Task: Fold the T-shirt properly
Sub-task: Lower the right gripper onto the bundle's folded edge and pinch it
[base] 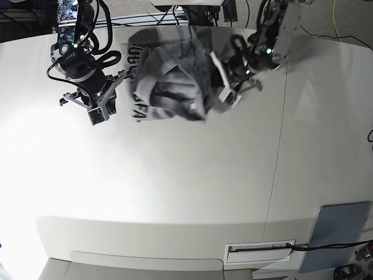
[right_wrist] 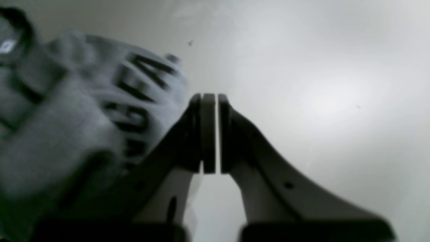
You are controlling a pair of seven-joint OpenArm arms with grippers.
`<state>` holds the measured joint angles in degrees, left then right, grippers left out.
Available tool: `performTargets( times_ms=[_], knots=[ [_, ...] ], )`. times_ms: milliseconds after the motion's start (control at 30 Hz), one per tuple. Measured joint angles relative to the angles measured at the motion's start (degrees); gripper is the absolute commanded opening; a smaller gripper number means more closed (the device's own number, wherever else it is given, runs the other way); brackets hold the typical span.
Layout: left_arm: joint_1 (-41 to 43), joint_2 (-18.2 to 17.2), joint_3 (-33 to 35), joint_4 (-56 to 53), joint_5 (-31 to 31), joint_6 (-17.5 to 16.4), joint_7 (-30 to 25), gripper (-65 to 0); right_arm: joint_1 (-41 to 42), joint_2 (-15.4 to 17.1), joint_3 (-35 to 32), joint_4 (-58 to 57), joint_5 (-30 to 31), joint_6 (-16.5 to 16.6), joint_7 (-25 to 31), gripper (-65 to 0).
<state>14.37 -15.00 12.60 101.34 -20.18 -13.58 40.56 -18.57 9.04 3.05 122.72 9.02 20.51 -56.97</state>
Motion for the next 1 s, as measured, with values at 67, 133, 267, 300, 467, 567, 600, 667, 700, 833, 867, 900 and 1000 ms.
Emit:
performTargets(
  times_ms=[67,133,267,300,467,567,600,667,700,833,867,900,1000],
  knots=[
    [-1.7,0.0,-0.8,0.1,0.0,-0.2,-0.1,-65.0,0.0,0.0,0.0,0.0,0.0,0.0,0.1,-63.1],
    [-2.6,-0.1,-2.8,0.3,-1.2,-0.1,-0.1,-65.0,0.0,0.0,0.0,0.0,2.0,0.0,0.2,-63.1],
    [-2.5,-0.2,-8.0,1.2,-6.8,-6.4,1.7,-59.4,-0.1,1.0,-0.5,3.1,11.3,5.5,-1.3,-63.1],
    [-2.5,-0.2,-9.2,1.2,-8.5,-8.0,2.8,-56.5,0.0,1.3,-1.4,4.8,13.6,7.1,-2.0,-63.1],
    [-1.7,-0.2,-16.8,1.2,-14.9,-13.3,7.8,-51.4,-1.6,1.3,-9.3,7.8,14.6,8.8,-3.5,-63.0],
    [-0.3,-0.2,-20.8,1.3,-17.0,-14.8,8.5,-51.4,-2.2,1.3,-14.9,7.8,11.3,12.2,-5.8,-56.3],
    [0.3,-0.1,-21.9,1.3,-17.2,-14.8,8.5,-51.4,-2.3,1.3,-16.4,7.8,10.1,12.2,-6.3,-51.9],
    [1.7,-0.1,-23.9,1.2,-17.4,-14.8,8.6,-51.4,-2.6,1.4,-18.2,7.8,9.5,12.0,-6.1,-44.3],
    [2.4,-0.1,-24.7,1.2,-17.4,-14.7,8.6,-51.4,-2.8,1.8,-19.2,7.8,9.5,11.9,-6.1,-42.3],
    [3.9,-0.1,-26.3,1.2,-17.4,-14.8,8.5,-51.4,-3.3,4.8,-22.4,7.8,6.1,12.1,-6.6,-41.9],
    [4.2,-0.1,-26.4,1.2,-17.4,-14.8,8.6,-51.4,-3.4,5.8,-23.2,7.8,5.8,11.9,-6.7,-41.9],
    [4.4,-0.1,-26.5,1.2,-17.3,-15.7,8.6,-51.4,-3.4,6.5,-24.0,7.8,5.5,11.9,-6.7,-41.9],
    [4.7,-0.4,-26.4,1.2,-17.4,-17.4,8.7,-51.4,-3.7,7.9,-26.5,7.8,4.0,11.9,-6.8,-41.9]
  ],
)
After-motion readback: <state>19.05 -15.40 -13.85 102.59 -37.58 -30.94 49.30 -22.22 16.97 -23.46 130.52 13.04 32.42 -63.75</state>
